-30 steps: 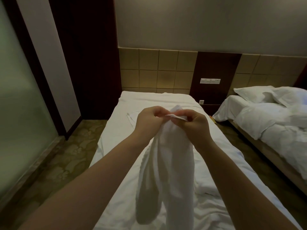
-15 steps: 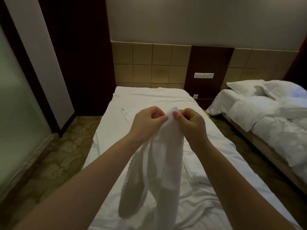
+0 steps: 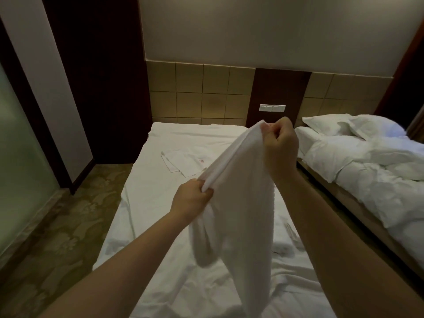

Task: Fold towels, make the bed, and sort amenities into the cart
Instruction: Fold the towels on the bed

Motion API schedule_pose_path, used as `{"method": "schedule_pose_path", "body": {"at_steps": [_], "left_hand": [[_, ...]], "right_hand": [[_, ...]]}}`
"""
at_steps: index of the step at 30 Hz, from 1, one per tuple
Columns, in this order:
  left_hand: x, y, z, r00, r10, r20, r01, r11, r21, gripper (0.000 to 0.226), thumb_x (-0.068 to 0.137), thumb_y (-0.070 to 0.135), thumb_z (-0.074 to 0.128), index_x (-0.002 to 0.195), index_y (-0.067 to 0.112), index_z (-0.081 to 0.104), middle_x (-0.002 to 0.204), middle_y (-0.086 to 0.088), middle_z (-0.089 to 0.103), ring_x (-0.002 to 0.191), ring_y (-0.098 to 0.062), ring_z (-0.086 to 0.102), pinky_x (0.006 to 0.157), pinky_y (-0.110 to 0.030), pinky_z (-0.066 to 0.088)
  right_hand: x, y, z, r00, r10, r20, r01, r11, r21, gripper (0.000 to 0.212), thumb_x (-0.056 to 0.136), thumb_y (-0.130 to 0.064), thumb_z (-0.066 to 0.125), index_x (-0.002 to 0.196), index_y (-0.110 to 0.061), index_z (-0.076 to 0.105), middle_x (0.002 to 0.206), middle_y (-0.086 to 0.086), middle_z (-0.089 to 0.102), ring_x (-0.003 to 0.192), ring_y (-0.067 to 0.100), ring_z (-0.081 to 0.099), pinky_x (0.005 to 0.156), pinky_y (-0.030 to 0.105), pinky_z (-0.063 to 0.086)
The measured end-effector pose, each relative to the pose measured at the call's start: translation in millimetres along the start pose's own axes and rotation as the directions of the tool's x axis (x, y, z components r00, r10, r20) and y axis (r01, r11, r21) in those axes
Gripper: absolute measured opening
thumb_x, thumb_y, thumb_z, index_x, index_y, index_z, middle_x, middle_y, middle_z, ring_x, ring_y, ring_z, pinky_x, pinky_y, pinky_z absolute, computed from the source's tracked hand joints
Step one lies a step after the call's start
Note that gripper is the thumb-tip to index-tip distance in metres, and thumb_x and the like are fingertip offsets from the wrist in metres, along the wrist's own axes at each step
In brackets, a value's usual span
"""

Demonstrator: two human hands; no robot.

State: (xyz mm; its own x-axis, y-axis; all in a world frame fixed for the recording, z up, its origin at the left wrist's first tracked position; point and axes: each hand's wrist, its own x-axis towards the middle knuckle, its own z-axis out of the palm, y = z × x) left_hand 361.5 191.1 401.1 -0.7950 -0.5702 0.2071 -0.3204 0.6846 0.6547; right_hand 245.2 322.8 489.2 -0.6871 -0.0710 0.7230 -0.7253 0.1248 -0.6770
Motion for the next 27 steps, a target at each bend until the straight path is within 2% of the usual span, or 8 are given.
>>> {"method": "schedule_pose_path", "body": {"at_steps": [5, 11, 14, 17, 20, 22, 24, 27], "left_hand": [[13, -26, 1, 0.992, -0.088, 0.092, 0.076, 0.988, 0.132, 0.024, 0.092, 0.028, 0.053, 0.099, 0.013, 0.070, 0.087, -0.003, 0.059, 0.080, -0.020, 0.052, 0.069, -0.027, 0.037], [31, -57, -13, 0.996, -0.089, -0.024, 0.092, 0.979, 0.181, 0.030, 0.090, 0.034, 0.060, 0.099, 0.009, 0.073, 0.096, -0.015, 0.067, 0.092, -0.031, 0.060, 0.067, -0.029, 0.034], [51, -50, -35, 0.984, -0.109, -0.140, 0.093, 0.989, -0.118, 0.025, 0.082, 0.025, 0.072, 0.094, 0.003, 0.074, 0.092, -0.016, 0.068, 0.087, -0.027, 0.060, 0.071, -0.029, 0.038], [65, -35, -70, 0.984, -0.152, -0.093, 0.096, 0.889, -0.447, 0.030, 0.074, 0.017, 0.080, 0.098, 0.003, 0.072, 0.087, -0.010, 0.068, 0.081, -0.024, 0.062, 0.080, -0.034, 0.051], [68, -17, -93, 0.995, -0.079, 0.056, 0.097, 0.869, -0.486, 0.008, 0.081, 0.011, 0.071, 0.086, 0.004, 0.068, 0.081, -0.010, 0.061, 0.077, -0.027, 0.059, 0.071, -0.033, 0.052], [69, -6, -99, 0.995, -0.056, 0.082, 0.088, 0.887, -0.453, 0.006, 0.084, 0.011, 0.066, 0.085, 0.005, 0.065, 0.083, -0.010, 0.058, 0.075, -0.023, 0.058, 0.064, -0.026, 0.053], [73, -1, -102, 0.996, -0.055, 0.063, 0.078, 0.883, -0.462, 0.008, 0.086, 0.014, 0.064, 0.087, 0.006, 0.063, 0.085, -0.008, 0.056, 0.075, -0.019, 0.058, 0.058, -0.019, 0.055], [77, 3, -102, 0.996, -0.088, -0.028, 0.056, 0.817, -0.574, 0.009, 0.090, 0.019, 0.060, 0.086, 0.011, 0.060, 0.087, -0.006, 0.053, 0.077, -0.018, 0.055, 0.063, -0.024, 0.051]], "right_hand": [[23, 7, -23, 0.990, 0.056, -0.126, -0.053, 0.998, 0.028, 0.029, 0.098, -0.021, 0.052, 0.074, -0.028, 0.038, 0.067, -0.010, 0.044, 0.058, -0.005, 0.047, 0.058, 0.005, 0.040], [37, 24, -54, 0.978, 0.110, -0.175, -0.115, 0.993, -0.016, 0.024, 0.099, -0.022, 0.049, 0.078, -0.024, 0.038, 0.071, -0.010, 0.043, 0.062, 0.002, 0.043, 0.059, 0.002, 0.039], [42, 36, -64, 0.970, 0.135, -0.201, -0.151, 0.986, -0.066, 0.029, 0.099, -0.024, 0.048, 0.074, -0.028, 0.035, 0.071, -0.010, 0.042, 0.062, 0.003, 0.042, 0.060, 0.001, 0.038], [48, 54, -76, 0.961, 0.166, -0.219, -0.192, 0.976, -0.100, 0.026, 0.100, -0.026, 0.047, 0.076, -0.025, 0.037, 0.072, -0.010, 0.042, 0.063, 0.005, 0.042, 0.061, -0.001, 0.037], [51, 73, -81, 0.966, 0.173, -0.192, -0.198, 0.973, -0.118, 0.021, 0.100, -0.026, 0.046, 0.082, -0.017, 0.041, 0.071, -0.010, 0.042, 0.064, 0.005, 0.042, 0.063, 0.001, 0.037], [52, 83, -79, 0.965, 0.178, -0.194, -0.201, 0.974, -0.108, 0.019, 0.100, -0.025, 0.046, 0.087, -0.011, 0.042, 0.071, -0.011, 0.042, 0.064, 0.005, 0.042, 0.063, 0.001, 0.037], [55, 92, -76, 0.962, 0.176, -0.209, -0.198, 0.976, -0.091, 0.019, 0.100, -0.024, 0.046, 0.088, -0.010, 0.042, 0.071, -0.010, 0.042, 0.063, 0.005, 0.041, 0.061, -0.001, 0.037], [60, 104, -72, 0.964, 0.163, -0.211, -0.184, 0.980, -0.081, 0.018, 0.100, -0.023, 0.047, 0.088, -0.010, 0.042, 0.072, -0.007, 0.042, 0.064, 0.004, 0.041, 0.062, -0.004, 0.035]]}}
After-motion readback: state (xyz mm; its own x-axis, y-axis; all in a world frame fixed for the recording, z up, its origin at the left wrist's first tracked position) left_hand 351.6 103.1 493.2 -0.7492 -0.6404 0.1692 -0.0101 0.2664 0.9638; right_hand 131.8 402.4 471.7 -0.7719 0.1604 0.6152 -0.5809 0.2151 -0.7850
